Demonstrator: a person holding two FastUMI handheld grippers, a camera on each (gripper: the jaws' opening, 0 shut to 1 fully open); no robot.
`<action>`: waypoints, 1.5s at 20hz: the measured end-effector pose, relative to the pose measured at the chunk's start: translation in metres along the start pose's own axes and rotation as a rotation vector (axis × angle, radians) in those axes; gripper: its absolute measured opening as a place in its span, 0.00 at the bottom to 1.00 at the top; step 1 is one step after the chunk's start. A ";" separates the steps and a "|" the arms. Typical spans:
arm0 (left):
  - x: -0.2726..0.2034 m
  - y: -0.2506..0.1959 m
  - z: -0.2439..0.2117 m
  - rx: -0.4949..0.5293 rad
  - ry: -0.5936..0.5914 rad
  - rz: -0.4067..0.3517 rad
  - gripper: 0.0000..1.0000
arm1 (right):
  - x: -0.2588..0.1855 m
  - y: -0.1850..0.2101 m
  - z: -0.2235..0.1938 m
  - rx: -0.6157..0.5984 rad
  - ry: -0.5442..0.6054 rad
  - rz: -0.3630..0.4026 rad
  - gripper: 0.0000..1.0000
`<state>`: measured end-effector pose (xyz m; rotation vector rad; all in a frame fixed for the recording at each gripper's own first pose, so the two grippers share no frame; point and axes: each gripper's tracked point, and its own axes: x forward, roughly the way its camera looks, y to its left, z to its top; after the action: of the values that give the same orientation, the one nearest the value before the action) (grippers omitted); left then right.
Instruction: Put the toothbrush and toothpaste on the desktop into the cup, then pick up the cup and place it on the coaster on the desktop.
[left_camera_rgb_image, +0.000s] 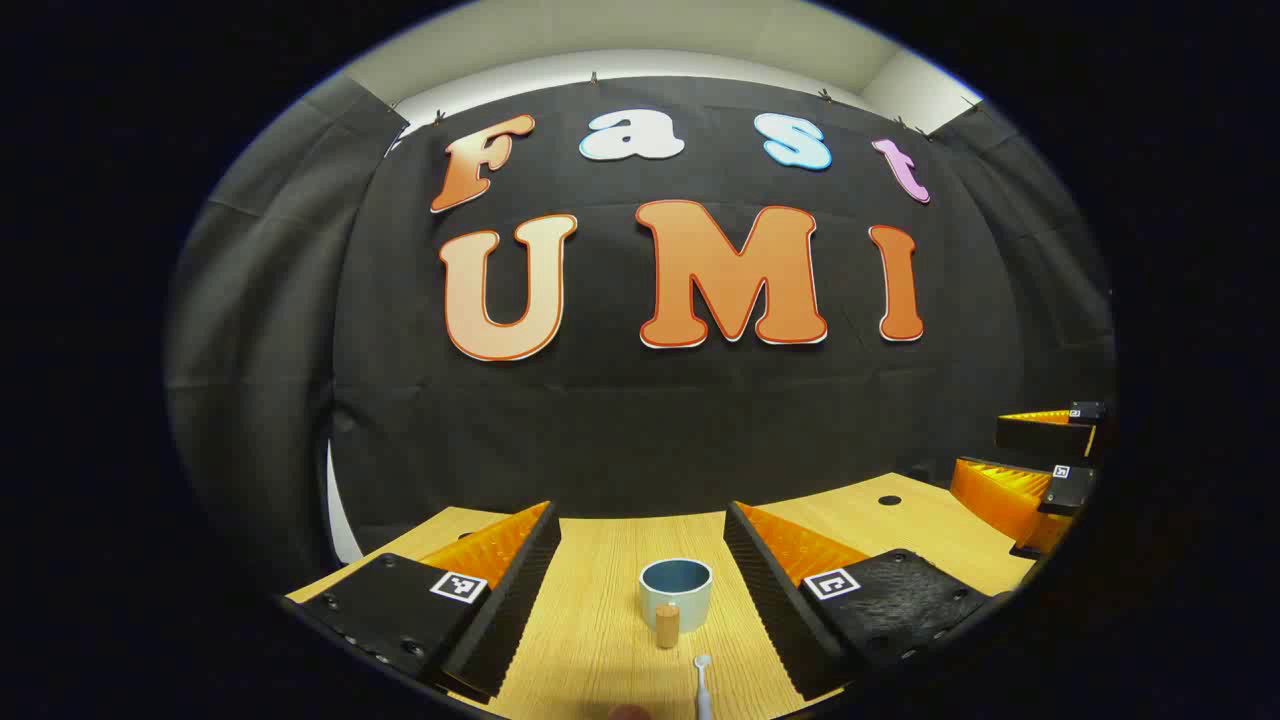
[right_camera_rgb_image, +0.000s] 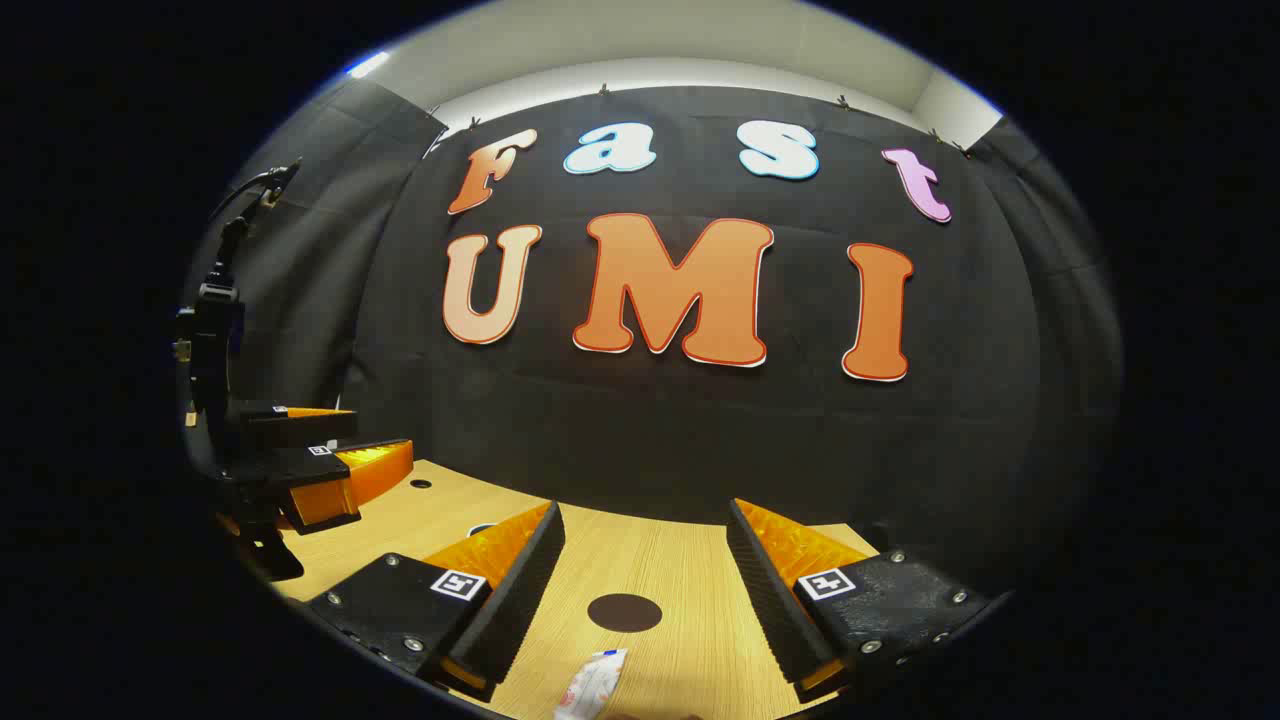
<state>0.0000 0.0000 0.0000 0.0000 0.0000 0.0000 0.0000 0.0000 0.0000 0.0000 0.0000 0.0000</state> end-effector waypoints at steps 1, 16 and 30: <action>0.000 0.000 -0.002 -0.002 0.001 0.004 0.99 | 0.000 0.001 -0.002 0.003 0.004 0.000 0.98; 0.004 -0.011 -0.003 -0.010 0.006 -0.016 1.00 | 0.006 0.006 -0.019 0.003 0.052 0.016 0.98; 0.017 -0.016 -0.050 -0.012 0.152 -0.032 0.99 | 0.013 0.020 -0.070 -0.026 0.183 0.065 0.98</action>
<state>0.0172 -0.0157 -0.0496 -0.0122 0.1521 -0.0323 0.0134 0.0205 -0.0699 -0.0260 0.1829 0.0653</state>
